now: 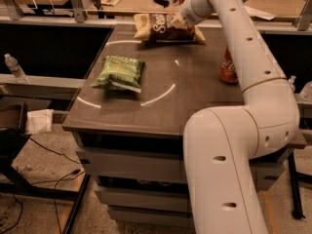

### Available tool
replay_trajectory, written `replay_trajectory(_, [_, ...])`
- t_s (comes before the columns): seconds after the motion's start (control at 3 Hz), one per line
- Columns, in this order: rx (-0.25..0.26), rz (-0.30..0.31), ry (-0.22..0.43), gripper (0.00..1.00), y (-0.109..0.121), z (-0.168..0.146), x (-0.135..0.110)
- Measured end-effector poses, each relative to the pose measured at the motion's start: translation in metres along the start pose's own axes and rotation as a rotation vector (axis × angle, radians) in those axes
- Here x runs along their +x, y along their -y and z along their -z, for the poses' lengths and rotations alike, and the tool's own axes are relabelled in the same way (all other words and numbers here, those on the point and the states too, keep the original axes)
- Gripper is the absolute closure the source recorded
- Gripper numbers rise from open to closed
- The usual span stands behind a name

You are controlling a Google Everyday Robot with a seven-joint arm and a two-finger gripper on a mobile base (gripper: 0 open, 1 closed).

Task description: Move brown chip bag near coke can

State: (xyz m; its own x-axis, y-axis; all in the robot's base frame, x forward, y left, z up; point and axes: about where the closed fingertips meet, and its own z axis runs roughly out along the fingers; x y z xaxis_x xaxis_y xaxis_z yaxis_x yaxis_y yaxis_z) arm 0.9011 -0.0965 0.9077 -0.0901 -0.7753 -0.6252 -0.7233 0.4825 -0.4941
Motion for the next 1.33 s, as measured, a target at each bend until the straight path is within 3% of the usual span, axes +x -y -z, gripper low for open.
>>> replay_trajectory(1.0, [0.046,0.031,0.048,1.00,0.026,0.061,-0.009])
replay_trajectory(1.33, [0.040,0.031,0.046,0.83,0.024,0.057,-0.009])
